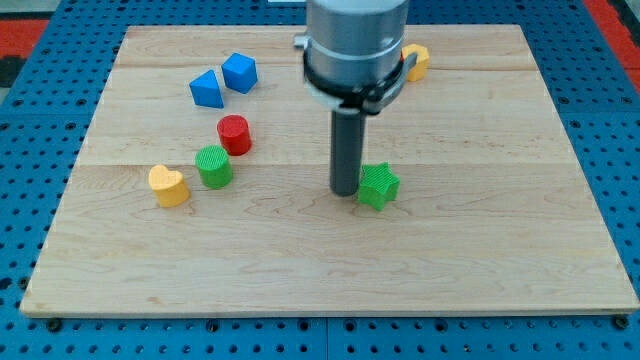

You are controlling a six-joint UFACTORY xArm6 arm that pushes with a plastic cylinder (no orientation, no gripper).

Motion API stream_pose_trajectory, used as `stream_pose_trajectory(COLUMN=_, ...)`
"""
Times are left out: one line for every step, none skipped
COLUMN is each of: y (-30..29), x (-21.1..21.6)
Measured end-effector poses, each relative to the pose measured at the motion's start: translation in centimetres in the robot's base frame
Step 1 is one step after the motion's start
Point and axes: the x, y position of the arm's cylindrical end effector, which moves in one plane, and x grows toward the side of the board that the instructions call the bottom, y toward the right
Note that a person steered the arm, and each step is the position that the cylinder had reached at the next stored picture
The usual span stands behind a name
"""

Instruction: Push the green circle to the center

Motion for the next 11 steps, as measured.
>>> stream_pose_trajectory(y=-8.0, x=0.8)
stream_pose_trajectory(y=-13.2, x=-0.9)
stream_pose_trajectory(y=-20.5, x=-0.8)
stream_pose_trajectory(y=-20.8, x=-4.1)
stream_pose_trajectory(y=-17.3, x=-3.5)
stream_pose_trajectory(y=-11.3, x=-1.8)
stream_pose_trajectory(y=-13.5, x=-3.7)
stream_pose_trajectory(y=-9.5, x=-5.5)
stream_pose_trajectory(y=-2.6, x=-3.0)
stream_pose_trajectory(y=-2.3, x=-5.3)
stream_pose_trajectory(y=-1.5, x=-8.2)
